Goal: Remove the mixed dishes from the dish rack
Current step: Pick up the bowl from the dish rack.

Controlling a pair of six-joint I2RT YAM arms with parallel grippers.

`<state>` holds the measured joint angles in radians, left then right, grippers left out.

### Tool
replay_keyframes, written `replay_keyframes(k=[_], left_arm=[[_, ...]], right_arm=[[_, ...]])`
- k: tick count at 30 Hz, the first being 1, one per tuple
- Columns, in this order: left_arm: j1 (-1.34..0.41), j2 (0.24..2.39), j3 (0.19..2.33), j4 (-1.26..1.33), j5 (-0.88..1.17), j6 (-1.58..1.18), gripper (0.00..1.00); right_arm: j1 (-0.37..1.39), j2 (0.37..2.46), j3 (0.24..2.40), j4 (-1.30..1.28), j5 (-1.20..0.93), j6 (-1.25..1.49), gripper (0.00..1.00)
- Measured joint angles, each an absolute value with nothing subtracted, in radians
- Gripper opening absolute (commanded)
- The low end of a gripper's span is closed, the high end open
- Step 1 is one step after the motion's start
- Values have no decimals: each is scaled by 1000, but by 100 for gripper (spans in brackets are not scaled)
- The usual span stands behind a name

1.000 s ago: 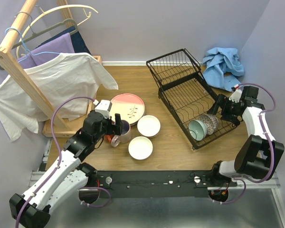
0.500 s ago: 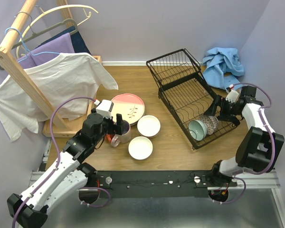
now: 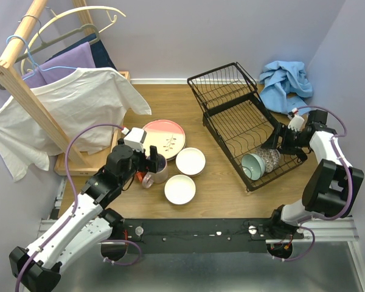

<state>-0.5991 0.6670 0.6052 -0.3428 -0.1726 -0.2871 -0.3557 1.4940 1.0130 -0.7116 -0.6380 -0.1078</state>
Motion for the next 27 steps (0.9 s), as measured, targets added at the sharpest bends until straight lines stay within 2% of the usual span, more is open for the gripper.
replay_keyframes(k=[3, 7, 8, 13, 27], left_arm=[[-603, 670, 605, -340, -172, -284, 98], [-607, 675, 605, -338, -172, -283, 98], [-608, 675, 605, -338, -172, -282, 98], [-616, 678, 605, -337, -172, -280, 98], [-618, 685, 605, -338, -171, -281, 98]], right_arm=[[-356, 1494, 1022, -717, -640, -113, 58], [-356, 1494, 1025, -725, -644, -134, 34], [-358, 1494, 1028, -734, -645, -132, 32], [-353, 1475, 1028, -752, -641, -133, 26], [-297, 1359, 1036, -774, -517, -97, 24]])
